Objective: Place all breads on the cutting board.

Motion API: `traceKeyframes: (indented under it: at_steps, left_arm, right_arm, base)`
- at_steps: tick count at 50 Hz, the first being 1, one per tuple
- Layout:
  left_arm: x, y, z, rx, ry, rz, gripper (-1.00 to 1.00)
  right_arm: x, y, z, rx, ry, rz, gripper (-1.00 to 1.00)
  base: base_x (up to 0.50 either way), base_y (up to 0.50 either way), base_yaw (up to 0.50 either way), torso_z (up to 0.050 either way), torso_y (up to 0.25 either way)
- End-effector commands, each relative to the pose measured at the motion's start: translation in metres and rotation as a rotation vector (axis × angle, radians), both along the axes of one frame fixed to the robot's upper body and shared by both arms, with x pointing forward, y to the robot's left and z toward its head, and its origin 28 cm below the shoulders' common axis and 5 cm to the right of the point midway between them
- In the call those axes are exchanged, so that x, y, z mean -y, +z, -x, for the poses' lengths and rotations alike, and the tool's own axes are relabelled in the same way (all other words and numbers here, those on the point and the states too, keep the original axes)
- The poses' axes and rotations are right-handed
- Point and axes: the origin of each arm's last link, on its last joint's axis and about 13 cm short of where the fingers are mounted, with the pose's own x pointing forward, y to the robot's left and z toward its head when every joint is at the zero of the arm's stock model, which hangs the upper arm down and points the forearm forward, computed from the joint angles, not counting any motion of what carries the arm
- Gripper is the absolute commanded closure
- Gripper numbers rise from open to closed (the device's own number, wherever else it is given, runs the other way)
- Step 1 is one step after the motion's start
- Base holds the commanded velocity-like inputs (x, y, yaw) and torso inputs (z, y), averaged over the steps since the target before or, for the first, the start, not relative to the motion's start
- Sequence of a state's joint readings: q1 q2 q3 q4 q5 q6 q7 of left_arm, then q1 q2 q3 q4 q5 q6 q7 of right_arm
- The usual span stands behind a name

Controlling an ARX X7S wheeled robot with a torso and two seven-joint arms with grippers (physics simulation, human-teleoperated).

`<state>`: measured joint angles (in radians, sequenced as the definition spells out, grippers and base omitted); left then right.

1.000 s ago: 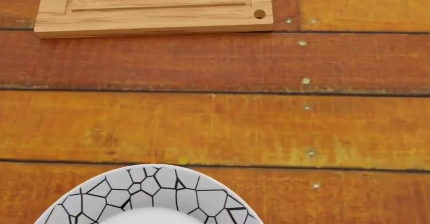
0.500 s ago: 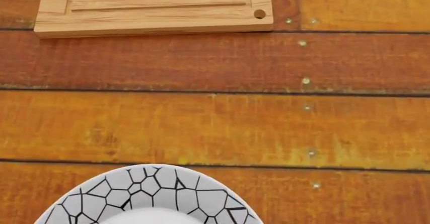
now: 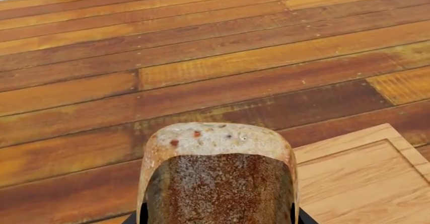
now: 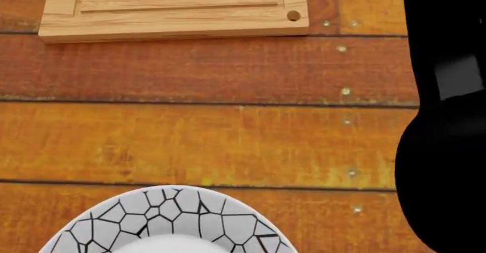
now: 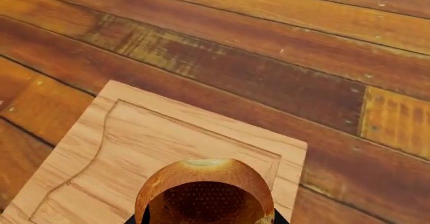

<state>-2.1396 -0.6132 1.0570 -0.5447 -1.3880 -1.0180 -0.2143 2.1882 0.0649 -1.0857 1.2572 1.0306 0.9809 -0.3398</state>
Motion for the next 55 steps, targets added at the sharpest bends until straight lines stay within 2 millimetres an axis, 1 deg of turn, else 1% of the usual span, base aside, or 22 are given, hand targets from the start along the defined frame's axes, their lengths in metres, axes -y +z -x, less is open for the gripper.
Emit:
traceKeyframes:
  at_steps: [1, 11, 16, 17, 19, 24, 31, 38, 47, 48, 55]
  left_arm:
    - [0.001, -0.002, -0.002, 0.001, 0.004, 0.024, 1.00]
    - [0.001, -0.006, -0.003, 0.002, -0.002, 0.027, 1.00]
    - [-0.001, -0.008, -0.003, 0.001, 0.002, 0.027, 1.00]
    - [-0.001, -0.010, -0.005, -0.002, 0.000, 0.026, 1.00]
    - [-0.001, -0.011, -0.006, -0.002, -0.001, 0.031, 1.00]
    - [0.000, -0.011, -0.006, -0.003, -0.005, 0.029, 1.00]
    - [0.000, -0.010, -0.005, -0.002, -0.005, 0.028, 1.00]
    - [-0.001, -0.008, -0.005, 0.002, -0.001, 0.028, 1.00]
    - [-0.001, -0.013, -0.007, -0.007, -0.005, 0.027, 1.00]
    - [-0.001, -0.013, -0.008, -0.008, -0.003, 0.026, 1.00]
    - [0.000, -0.015, -0.009, -0.009, -0.005, 0.028, 1.00]
  right_arm:
    - [-0.012, -0.009, -0.005, -0.059, 0.061, 0.072, 1.00]
    - [-0.024, -0.027, -0.013, -0.069, 0.081, 0.040, 1.00]
    - [-0.026, -0.035, -0.018, -0.076, 0.088, 0.009, 1.00]
    - [-0.027, -0.042, -0.021, -0.088, 0.089, 0.004, 1.00]
    - [-0.027, -0.047, -0.023, -0.095, 0.086, 0.003, 1.00]
    - [-0.030, -0.051, -0.024, -0.101, 0.088, 0.001, 1.00]
    - [-0.032, -0.064, -0.030, -0.123, 0.099, 0.016, 1.00]
    - [-0.032, -0.068, -0.031, -0.127, 0.098, 0.010, 1.00]
    - [-0.031, -0.074, -0.034, -0.120, 0.054, 0.008, 1.00]
    - [-0.031, -0.074, -0.035, -0.117, 0.042, 0.004, -1.00]
    - [-0.031, -0.077, -0.035, -0.122, 0.043, 0.005, -1.00]
  base:
    - [0.00, 0.00, 0.00, 0.000, 0.000]
    - [0.00, 0.00, 0.00, 0.000, 0.000]
    - [0.00, 0.00, 0.00, 0.000, 0.000]
    - [0.00, 0.00, 0.00, 0.000, 0.000]
    - [0.00, 0.00, 0.00, 0.000, 0.000]
    - [0.00, 0.00, 0.00, 0.000, 0.000]
    - [0.00, 0.00, 0.00, 0.000, 0.000]
    - [0.00, 0.00, 0.00, 0.000, 0.000]
    - [0.00, 0.00, 0.00, 0.000, 0.000]
    - [0.00, 0.00, 0.00, 0.000, 0.000]
    - [0.00, 0.00, 0.00, 0.000, 0.000]
